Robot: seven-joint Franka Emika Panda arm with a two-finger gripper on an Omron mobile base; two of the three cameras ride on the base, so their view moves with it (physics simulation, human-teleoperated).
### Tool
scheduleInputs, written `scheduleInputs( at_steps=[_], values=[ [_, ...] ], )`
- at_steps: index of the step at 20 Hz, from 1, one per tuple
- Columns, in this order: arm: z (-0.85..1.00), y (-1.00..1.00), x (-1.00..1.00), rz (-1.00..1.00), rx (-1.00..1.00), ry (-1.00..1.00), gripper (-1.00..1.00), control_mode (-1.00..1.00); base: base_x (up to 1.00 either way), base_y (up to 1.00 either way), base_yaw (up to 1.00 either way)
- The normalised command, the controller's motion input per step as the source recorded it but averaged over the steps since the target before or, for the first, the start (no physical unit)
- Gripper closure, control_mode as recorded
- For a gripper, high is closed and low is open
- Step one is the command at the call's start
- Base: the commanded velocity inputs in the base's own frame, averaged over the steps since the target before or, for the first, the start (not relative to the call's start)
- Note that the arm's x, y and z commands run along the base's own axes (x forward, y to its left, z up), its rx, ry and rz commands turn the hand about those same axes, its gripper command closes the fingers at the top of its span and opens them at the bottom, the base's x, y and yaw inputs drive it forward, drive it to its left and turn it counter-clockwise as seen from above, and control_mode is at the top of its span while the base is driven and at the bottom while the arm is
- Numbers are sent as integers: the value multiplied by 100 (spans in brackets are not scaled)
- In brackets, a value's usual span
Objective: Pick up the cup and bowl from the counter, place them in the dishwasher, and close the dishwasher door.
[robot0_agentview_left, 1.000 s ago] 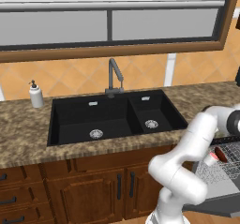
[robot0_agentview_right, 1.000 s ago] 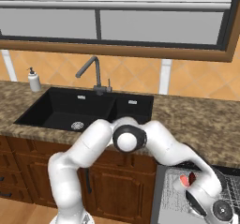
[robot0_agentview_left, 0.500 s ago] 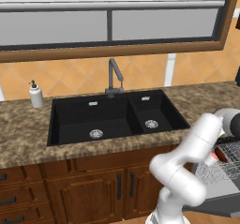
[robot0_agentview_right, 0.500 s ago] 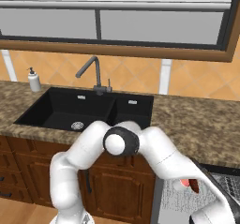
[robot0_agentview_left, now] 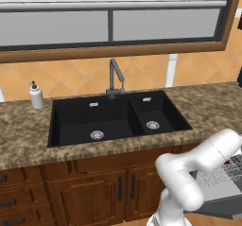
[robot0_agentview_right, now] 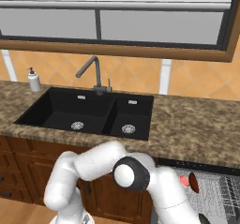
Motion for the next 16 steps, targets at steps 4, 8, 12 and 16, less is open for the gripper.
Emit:
scheduleInputs(
  at_steps=[4,8,12,16],
  values=[
    [-98,-1,-26,10,0,-25,-100,-100,0,0,0],
    [-93,-1,4,8,0,-25,-100,-100,0,0,0],
    [-86,-9,6,11,0,-25,-100,-100,0,0,0],
    [-90,-22,24,15,0,-11,-100,-100,0,0,0]
  ],
)
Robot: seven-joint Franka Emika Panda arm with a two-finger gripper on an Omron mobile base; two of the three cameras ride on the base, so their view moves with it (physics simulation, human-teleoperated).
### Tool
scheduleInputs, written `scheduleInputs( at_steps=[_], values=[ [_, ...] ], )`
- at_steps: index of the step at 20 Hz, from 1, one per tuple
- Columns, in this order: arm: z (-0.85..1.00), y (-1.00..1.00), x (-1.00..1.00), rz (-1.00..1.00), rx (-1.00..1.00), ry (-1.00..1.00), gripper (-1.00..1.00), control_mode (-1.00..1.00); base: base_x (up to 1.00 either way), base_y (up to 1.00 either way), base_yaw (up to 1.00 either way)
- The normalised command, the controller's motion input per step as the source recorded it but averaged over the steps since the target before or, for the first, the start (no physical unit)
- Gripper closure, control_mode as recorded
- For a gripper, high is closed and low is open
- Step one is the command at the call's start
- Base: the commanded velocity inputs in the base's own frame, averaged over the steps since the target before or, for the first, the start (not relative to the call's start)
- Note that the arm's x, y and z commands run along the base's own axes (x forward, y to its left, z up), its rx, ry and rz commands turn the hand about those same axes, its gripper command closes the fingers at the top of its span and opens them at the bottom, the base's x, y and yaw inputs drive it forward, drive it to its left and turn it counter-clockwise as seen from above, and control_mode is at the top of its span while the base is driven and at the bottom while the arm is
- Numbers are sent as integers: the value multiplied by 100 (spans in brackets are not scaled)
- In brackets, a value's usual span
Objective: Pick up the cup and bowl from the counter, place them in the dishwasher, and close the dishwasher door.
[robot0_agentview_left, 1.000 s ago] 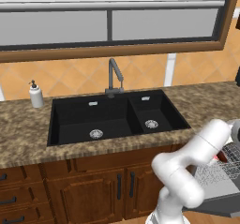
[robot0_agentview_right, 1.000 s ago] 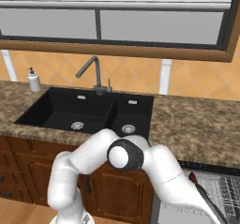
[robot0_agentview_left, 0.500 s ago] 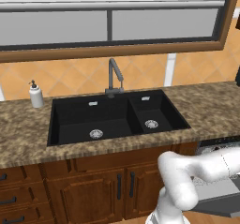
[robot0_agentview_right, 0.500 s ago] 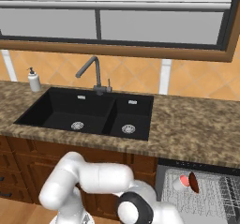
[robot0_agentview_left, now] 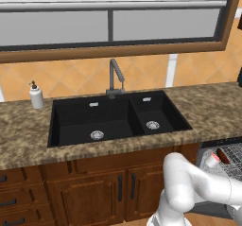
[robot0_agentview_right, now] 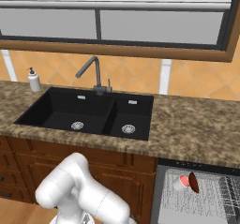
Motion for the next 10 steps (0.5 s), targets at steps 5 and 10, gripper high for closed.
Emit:
scheduleInputs(
  at_steps=[5,10],
  values=[
    [-75,-29,73,12,0,-2,-100,-100,0,0,0],
    [-98,-15,90,13,0,0,-100,-100,0,0,0]
  ],
)
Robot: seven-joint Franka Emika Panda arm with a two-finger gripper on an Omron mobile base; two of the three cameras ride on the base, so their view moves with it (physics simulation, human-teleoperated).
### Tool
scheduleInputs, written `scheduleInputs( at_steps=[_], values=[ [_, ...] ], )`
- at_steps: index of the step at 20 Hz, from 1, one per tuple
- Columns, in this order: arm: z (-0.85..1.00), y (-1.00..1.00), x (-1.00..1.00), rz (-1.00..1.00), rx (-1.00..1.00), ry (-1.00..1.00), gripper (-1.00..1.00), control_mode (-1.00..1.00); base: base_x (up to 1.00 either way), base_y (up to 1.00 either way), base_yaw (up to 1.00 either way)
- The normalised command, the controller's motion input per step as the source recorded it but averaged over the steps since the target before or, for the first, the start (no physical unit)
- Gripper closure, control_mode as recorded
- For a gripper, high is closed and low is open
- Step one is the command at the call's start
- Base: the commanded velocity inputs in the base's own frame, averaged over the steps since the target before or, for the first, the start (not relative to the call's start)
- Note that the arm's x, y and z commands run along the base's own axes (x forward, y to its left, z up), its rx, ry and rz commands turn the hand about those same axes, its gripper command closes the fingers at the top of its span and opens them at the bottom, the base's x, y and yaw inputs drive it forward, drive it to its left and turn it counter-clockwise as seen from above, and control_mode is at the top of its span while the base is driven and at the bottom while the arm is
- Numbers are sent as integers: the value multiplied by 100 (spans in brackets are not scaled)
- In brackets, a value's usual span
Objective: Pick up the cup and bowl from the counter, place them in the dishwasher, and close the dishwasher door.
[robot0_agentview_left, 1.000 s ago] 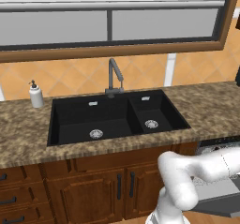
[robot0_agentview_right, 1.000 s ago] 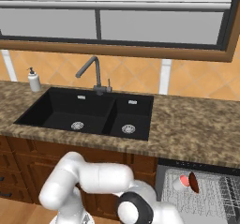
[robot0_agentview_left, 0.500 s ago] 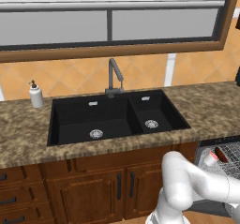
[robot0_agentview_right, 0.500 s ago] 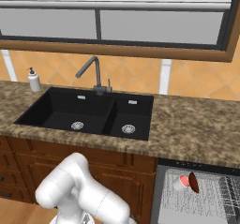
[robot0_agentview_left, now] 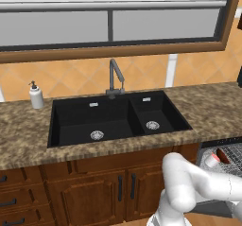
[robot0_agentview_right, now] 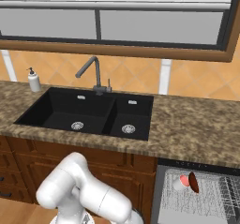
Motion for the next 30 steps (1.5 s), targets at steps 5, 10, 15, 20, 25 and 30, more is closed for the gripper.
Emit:
scheduleInputs(
  at_steps=[5,10,15,20,25,30],
  values=[
    [-75,0,84,10,0,-13,-100,-100,0,0,0],
    [-18,24,100,0,0,-31,-100,-100,0,0,0],
    [-16,34,100,0,0,-35,-100,-100,0,0,0],
    [-29,38,100,0,0,-32,-100,-100,0,0,0],
    [-46,42,100,0,0,-29,-100,-100,0,0,0],
    [-48,41,100,0,0,-25,-100,-100,0,0,0]
  ],
)
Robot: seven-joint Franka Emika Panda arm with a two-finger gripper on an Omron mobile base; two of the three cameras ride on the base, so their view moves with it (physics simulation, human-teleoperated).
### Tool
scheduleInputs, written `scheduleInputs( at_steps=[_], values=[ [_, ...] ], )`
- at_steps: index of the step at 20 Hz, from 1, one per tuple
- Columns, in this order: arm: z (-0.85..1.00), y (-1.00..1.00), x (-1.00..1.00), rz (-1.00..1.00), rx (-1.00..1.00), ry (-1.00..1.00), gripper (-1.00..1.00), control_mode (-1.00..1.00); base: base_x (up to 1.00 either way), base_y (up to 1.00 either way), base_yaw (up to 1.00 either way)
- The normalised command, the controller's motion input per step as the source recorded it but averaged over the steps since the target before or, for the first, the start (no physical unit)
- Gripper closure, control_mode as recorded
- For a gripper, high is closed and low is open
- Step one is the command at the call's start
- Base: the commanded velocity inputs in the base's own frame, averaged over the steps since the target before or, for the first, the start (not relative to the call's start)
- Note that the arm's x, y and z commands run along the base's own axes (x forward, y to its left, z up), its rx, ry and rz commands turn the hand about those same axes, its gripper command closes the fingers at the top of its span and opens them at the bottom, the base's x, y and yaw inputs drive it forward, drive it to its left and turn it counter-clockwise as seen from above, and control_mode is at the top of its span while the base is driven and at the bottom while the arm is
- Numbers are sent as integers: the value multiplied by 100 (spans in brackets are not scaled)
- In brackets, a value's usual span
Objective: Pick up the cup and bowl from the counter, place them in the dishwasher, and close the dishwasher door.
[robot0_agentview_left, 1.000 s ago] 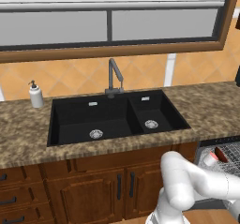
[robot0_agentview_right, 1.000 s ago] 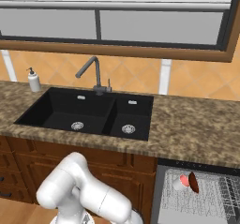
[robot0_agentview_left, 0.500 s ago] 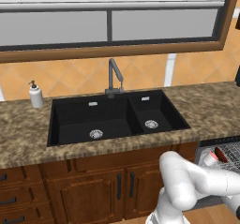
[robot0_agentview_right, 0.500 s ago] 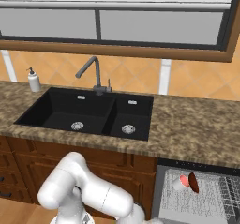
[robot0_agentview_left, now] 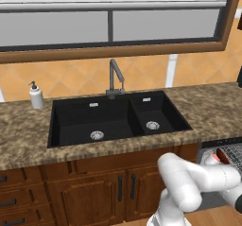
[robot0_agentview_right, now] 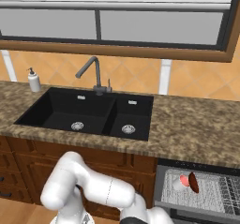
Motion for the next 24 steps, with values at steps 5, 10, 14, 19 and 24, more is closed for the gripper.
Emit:
scheduleInputs(
  at_steps=[5,10,14,19,24],
  values=[
    [-7,22,100,-5,-8,-2,-100,-100,0,0,0],
    [-2,4,100,-4,-7,5,-100,-100,0,0,0],
    [-1,0,100,-5,-8,6,-100,-100,0,0,0],
    [-7,0,100,-4,-5,7,-100,-100,0,0,0],
    [-2,0,100,-2,-4,7,-100,-100,0,0,0]
  ],
)
